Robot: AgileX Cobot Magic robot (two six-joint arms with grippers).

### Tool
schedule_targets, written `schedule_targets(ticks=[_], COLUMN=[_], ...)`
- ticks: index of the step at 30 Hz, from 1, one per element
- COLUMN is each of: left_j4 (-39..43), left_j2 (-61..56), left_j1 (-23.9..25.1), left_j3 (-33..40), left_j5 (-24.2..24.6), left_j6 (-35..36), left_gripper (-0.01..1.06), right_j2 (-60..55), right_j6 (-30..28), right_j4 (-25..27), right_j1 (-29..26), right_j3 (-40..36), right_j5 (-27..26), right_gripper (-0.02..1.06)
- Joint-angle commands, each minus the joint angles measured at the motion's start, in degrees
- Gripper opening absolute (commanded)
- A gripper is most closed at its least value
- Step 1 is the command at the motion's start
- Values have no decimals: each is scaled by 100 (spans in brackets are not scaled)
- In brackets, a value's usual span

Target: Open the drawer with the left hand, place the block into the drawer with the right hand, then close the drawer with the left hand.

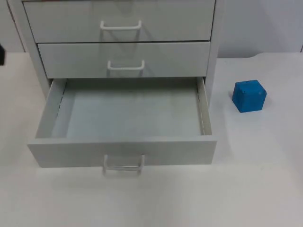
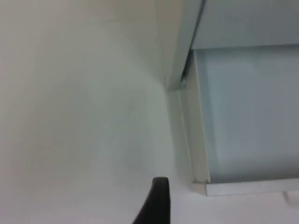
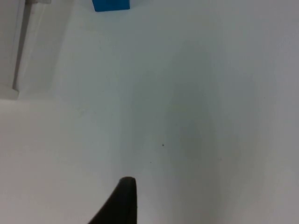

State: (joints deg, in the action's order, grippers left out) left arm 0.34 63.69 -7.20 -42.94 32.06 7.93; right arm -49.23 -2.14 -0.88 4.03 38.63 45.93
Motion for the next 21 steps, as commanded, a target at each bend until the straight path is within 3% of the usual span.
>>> schedule_targets(ticks=[1, 10, 21], left_j4=[-271, -542, -490], left_j2=[-122, -570, -617], left_j1=[92, 134, 134], left_j3=[-4, -4, 47], left_j5=[128, 581, 516], left_j6=[-251, -739, -828], left_gripper=[79, 79, 79], right_j2=[11, 11, 11], right_j6=[-11, -11, -11], right_j4=[11, 10, 10], right_j1=[-29, -29, -29], right_j3=[12, 12, 12], right_j5=[-24, 22, 55], right_gripper=[105, 105, 105])
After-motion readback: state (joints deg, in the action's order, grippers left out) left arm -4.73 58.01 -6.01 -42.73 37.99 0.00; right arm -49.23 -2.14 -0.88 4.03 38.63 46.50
